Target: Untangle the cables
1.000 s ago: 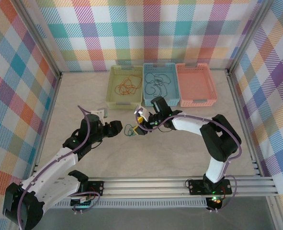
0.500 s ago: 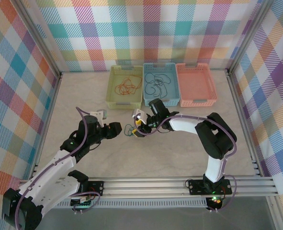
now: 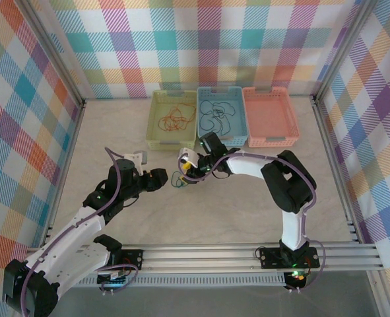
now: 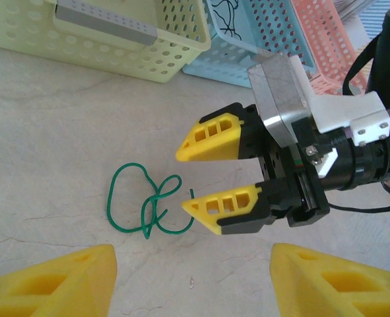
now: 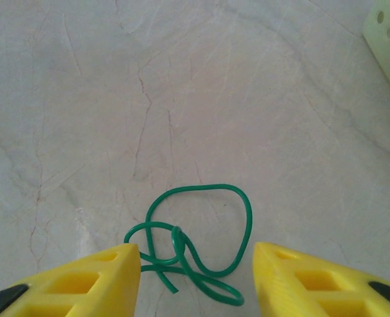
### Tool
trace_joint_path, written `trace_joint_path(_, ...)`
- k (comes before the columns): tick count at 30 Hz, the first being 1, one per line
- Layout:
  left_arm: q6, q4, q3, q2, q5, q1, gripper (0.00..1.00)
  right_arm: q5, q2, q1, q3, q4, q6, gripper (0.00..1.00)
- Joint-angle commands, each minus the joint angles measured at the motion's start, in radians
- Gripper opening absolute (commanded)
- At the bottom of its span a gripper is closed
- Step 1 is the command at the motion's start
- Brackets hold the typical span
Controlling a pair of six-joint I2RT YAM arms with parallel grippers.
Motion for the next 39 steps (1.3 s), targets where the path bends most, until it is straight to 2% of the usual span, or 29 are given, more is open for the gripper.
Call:
trace_joint_path(1, 0.021, -0.009, -0.009, -0.003, 0.010, 0.006, 0.64, 0.000, 0.033, 0.009, 0.046, -0.085, -0.041, 0.46)
trace_joint_path(13, 0.019, -0.001, -0.014, -0.002, 0.010, 0.006, 0.64, 0.045, 0.096, 0.017, 0.133, -0.191, -0.088, 0.48)
trace_joint_path(17, 0.021, -0.007, -0.014, -0.003, 0.007, 0.007, 0.64, 0.049, 0.110, 0.020, 0.151, -0.190, -0.089, 0.35)
trace_joint_path(22, 0.021, -0.019, -0.014, -0.012, 0.005, 0.006, 0.64, 0.032, 0.089, 0.025, 0.130, -0.166, -0.086, 0.06)
trace_joint_path(24, 0.020, -0.024, -0.014, -0.020, 0.004, 0.006, 0.64, 0.023, 0.043, 0.025, 0.085, -0.119, -0.070, 0.00)
trace_joint_path(30, 0.002, -0.029, -0.010, -0.048, 0.019, 0.006, 0.64, 0.040, -0.192, 0.019, -0.096, 0.067, 0.069, 0.00)
trace_joint_path(39, -0.050, -0.012, 0.013, -0.109, 0.138, 0.006, 0.65, -0.048, -0.548, 0.013, -0.359, 0.302, 0.283, 0.00)
